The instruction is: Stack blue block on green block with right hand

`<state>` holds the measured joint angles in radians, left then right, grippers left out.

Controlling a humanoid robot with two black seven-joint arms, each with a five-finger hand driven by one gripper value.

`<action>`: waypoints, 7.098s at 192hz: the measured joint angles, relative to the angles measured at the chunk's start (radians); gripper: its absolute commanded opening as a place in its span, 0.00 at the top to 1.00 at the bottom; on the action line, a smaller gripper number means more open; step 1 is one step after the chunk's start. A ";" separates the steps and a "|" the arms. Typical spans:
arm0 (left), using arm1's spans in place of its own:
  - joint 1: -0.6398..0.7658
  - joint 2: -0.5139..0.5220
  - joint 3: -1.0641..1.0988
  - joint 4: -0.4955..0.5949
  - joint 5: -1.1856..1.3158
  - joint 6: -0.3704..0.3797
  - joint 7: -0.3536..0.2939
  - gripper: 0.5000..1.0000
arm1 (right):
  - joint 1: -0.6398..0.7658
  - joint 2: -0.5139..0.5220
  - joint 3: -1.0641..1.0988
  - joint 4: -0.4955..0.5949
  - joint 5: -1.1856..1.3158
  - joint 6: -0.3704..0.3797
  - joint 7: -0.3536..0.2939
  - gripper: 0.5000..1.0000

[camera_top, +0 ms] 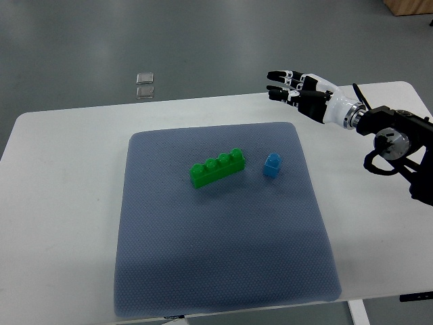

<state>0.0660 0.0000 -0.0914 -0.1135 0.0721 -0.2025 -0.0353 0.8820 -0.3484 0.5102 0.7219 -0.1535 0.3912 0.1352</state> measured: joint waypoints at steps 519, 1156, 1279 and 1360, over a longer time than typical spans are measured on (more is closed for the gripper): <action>-0.005 0.000 -0.002 -0.003 0.000 0.000 0.000 0.00 | 0.108 -0.088 -0.317 0.121 -1.385 -0.340 0.363 0.18; -0.005 0.000 -0.002 -0.003 0.000 0.000 0.000 0.00 | 0.098 -0.062 -0.397 0.087 -1.400 -0.376 0.319 0.92; -0.005 0.000 -0.002 -0.003 0.000 0.000 0.000 0.00 | 0.204 -0.001 -0.367 0.113 -1.382 -0.369 0.318 1.00; -0.005 0.000 -0.002 -0.003 0.000 0.000 0.000 0.00 | 0.228 0.089 -0.372 0.111 -1.385 -0.353 0.285 1.00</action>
<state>0.0614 0.0000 -0.0936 -0.1166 0.0721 -0.2025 -0.0353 1.1105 -0.2596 0.1385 0.8328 -1.5388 0.0380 0.4207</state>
